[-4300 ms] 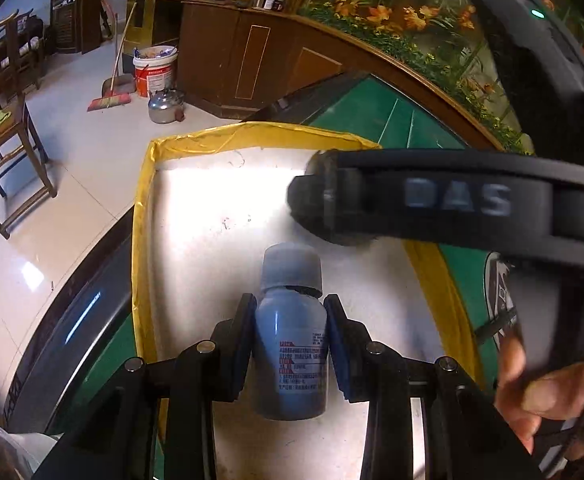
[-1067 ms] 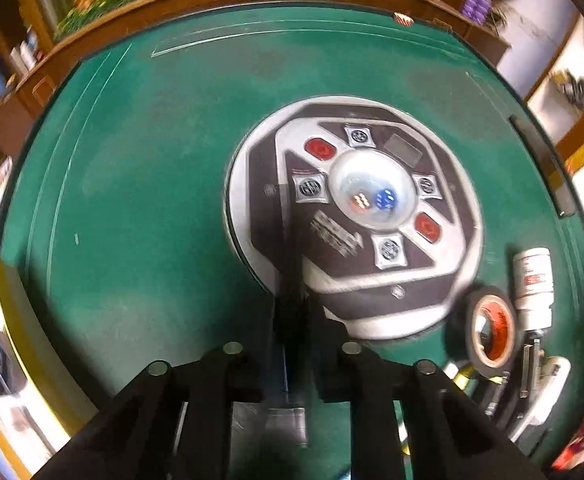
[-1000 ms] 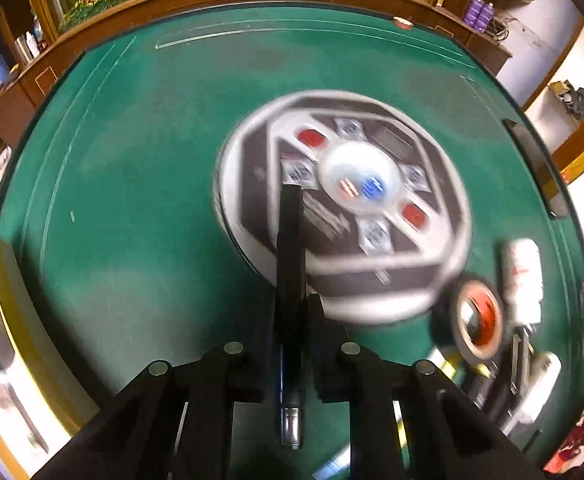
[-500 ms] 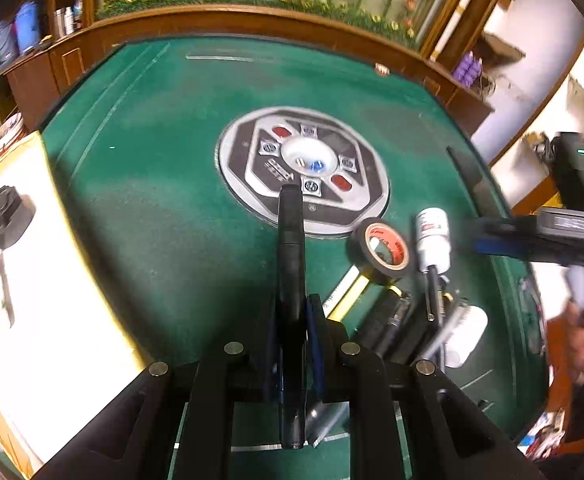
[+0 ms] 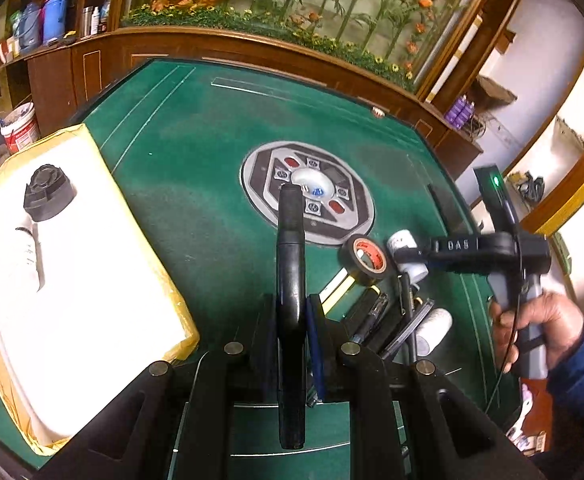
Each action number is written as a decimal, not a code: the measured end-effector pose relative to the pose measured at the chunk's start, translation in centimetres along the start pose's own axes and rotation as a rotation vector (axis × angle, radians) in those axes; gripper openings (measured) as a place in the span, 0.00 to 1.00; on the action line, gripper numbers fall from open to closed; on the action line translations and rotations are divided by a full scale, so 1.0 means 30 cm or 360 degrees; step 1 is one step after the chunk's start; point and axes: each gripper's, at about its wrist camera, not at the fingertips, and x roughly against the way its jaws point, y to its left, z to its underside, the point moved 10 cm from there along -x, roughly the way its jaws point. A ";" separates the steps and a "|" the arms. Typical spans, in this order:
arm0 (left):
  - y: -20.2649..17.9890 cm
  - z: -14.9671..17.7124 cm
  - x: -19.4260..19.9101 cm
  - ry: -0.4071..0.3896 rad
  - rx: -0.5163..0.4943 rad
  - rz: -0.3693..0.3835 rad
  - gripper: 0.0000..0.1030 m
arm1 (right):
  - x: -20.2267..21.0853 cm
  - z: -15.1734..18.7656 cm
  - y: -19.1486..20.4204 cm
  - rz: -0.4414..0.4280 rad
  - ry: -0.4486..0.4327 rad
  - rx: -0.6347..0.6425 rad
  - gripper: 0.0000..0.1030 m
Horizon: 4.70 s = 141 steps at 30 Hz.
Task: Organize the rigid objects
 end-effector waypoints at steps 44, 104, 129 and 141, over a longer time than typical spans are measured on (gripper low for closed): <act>0.682 0.115 0.161 -0.0182 0.0561 -0.0433 0.15 | -0.194 0.401 1.095 -0.0401 0.0438 0.1003 0.34; 0.030 0.200 0.103 -0.0053 -0.0137 -0.0040 0.46 | 0.195 0.810 0.282 -0.0362 0.0524 0.1484 0.40; -0.225 0.357 0.024 0.0180 -0.0520 0.0170 0.63 | 0.237 0.438 0.168 -0.0100 0.0025 0.1238 0.37; -0.337 0.450 -0.179 0.0412 -0.1170 0.0010 0.63 | 0.304 0.488 0.027 -0.0172 0.0016 0.0957 0.38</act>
